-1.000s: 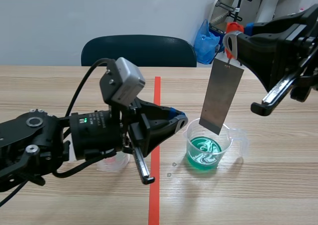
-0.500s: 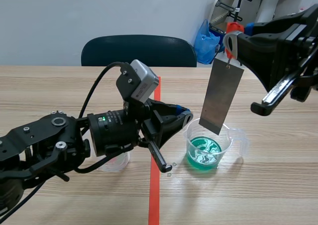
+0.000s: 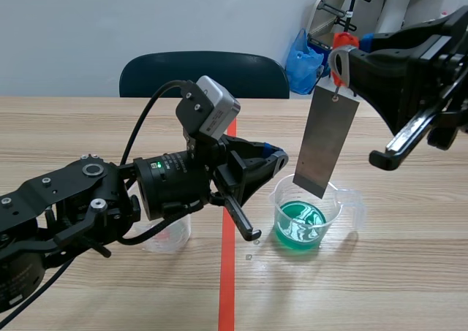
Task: Do the redox reaction experiment
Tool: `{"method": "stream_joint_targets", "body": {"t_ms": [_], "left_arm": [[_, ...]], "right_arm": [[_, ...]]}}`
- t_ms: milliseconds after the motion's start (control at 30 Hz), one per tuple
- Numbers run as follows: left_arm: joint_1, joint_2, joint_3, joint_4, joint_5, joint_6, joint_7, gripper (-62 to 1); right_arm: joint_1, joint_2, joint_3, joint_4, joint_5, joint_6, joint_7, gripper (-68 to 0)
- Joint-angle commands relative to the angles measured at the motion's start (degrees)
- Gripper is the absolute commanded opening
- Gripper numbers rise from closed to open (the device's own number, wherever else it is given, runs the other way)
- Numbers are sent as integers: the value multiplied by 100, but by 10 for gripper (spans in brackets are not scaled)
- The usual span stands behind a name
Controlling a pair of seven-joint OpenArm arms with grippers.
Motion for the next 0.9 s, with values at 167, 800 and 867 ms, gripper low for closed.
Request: {"method": "stream_joint_targets", "body": {"t_ms": [167,800,867], "left_arm": [[-52,94,11,105,-39,-9,-74,-582],[1482,-1967,-1469,660,173,-15,-1421,-582],[2177,-2332,-2076,839,173,-28,-1731,-582]], "right_arm": [[66,55,46,105,79,-37,107,-669],[79,55,46,105,81,-37,109,-669],[79,55,46,105,81,-37,109,-669]]}}
